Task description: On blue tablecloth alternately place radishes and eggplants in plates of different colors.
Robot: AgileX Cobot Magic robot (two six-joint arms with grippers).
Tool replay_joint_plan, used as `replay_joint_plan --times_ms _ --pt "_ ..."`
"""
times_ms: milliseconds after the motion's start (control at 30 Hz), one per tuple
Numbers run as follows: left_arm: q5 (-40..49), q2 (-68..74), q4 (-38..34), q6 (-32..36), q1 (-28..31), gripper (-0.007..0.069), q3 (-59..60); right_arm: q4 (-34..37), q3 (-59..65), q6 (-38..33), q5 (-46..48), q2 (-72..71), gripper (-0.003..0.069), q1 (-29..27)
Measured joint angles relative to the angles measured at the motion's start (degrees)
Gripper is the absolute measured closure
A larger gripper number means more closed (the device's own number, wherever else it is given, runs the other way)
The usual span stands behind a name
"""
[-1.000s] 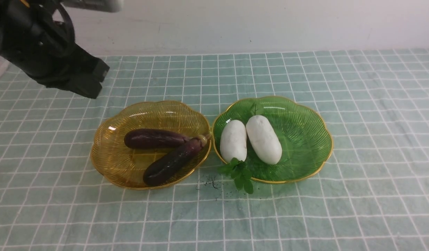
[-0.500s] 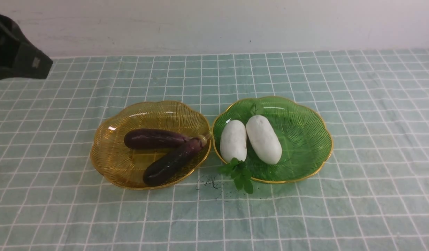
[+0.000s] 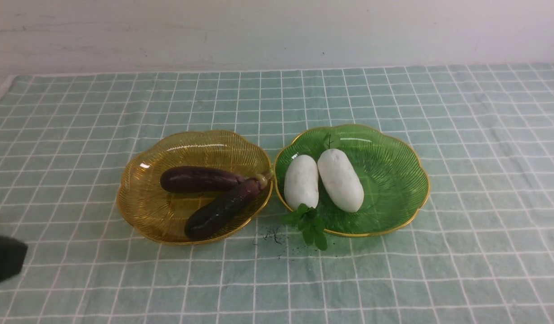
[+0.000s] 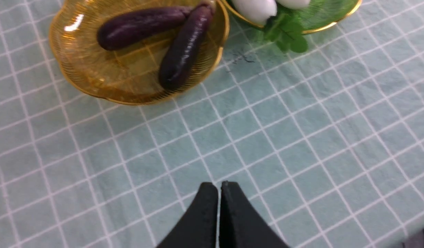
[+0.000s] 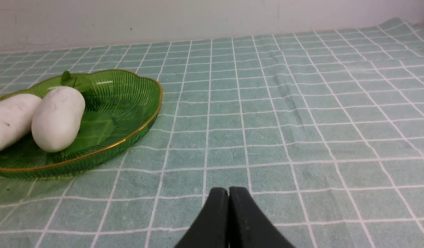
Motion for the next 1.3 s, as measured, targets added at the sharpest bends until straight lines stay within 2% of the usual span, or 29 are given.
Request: replay_joint_plan --times_ms 200,300,400,433,567,733,1100,1300 --pt "-12.36 -12.34 -3.23 -0.67 0.00 0.0631 10.77 0.00 0.00 -1.77 0.00 0.00 0.0673 0.00" --pt "-27.57 -17.24 -3.99 -1.38 0.00 0.0631 18.44 0.00 0.00 -1.89 0.00 0.00 0.0673 0.00" --pt "-37.70 -18.81 -4.16 -1.38 0.00 0.0631 23.29 0.00 0.00 -1.96 0.00 0.00 0.0673 0.00" --pt "-44.84 -19.17 -4.27 -1.38 0.00 0.0631 26.51 0.00 0.00 -2.00 0.00 0.00 0.0673 0.00" --pt "-56.20 -19.17 -4.59 -1.38 0.00 0.0631 32.04 0.00 0.00 -2.00 0.00 0.00 0.0673 0.00" --pt "-58.77 -19.17 -4.74 -1.38 0.00 0.0631 35.74 0.00 0.00 -2.15 0.05 0.00 0.0673 0.00" --pt "-55.91 -19.17 -4.74 -1.38 0.00 0.0631 36.47 0.00 0.00 -2.15 0.05 0.00 0.0673 0.00" --pt "-56.47 -19.17 -3.48 1.18 0.00 0.0631 38.35 0.00 0.00 -2.15 0.05 0.00 0.0673 0.00"
